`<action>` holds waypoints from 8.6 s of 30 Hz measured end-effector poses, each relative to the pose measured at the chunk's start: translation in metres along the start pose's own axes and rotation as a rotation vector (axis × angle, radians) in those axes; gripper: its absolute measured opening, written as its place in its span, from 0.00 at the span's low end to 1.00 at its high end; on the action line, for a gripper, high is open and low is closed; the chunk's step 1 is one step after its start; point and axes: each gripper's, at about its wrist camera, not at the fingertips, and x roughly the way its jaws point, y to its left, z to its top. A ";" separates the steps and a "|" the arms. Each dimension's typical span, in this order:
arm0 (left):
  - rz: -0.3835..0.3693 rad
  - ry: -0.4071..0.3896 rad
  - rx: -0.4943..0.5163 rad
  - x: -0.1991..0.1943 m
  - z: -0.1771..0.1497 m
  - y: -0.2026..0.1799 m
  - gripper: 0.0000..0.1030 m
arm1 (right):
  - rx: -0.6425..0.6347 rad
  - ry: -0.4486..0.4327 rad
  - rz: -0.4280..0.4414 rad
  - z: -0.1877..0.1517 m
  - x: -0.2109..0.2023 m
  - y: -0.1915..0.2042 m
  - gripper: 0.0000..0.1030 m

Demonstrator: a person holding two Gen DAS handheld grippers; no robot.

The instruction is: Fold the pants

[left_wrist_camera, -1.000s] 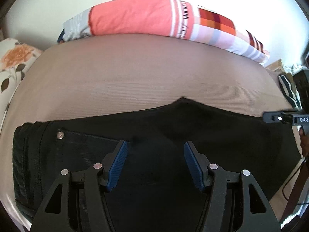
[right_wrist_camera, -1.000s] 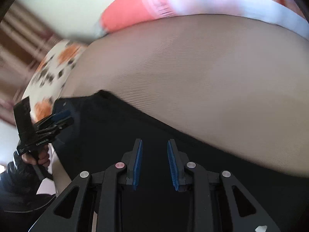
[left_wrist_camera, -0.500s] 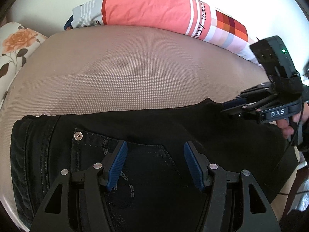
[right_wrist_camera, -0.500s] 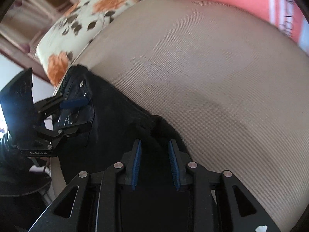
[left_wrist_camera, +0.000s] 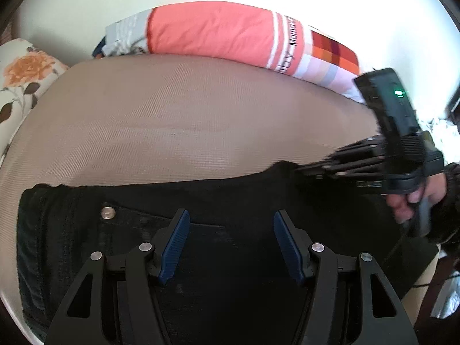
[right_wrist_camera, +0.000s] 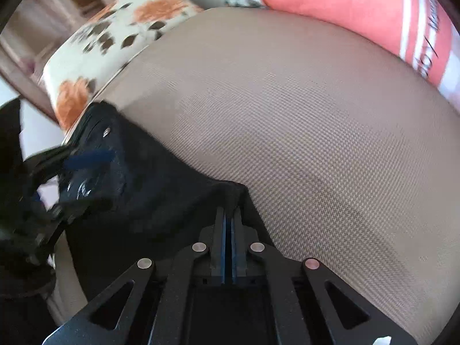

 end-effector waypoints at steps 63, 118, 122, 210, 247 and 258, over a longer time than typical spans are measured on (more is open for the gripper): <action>0.068 0.105 0.112 0.026 -0.040 -0.097 0.60 | 0.710 -0.338 -0.379 -0.286 -0.227 -0.118 0.49; 0.163 0.085 0.102 0.042 -0.052 -0.112 0.79 | 1.017 -0.378 -0.146 -0.420 -0.258 -0.204 0.05; 0.158 0.093 0.108 0.041 -0.051 -0.112 0.79 | 1.074 -0.395 -0.179 -0.406 -0.262 -0.186 0.05; -0.274 0.328 -0.188 0.038 -0.050 -0.074 0.04 | 0.764 -0.255 -0.148 -0.239 -0.120 -0.017 0.44; -0.112 0.142 0.129 0.057 -0.001 -0.119 0.28 | 0.577 -0.251 -0.471 -0.180 -0.121 -0.048 0.42; -0.087 0.152 0.116 0.024 -0.046 -0.106 0.38 | 0.532 -0.238 -0.450 -0.199 -0.136 -0.004 0.45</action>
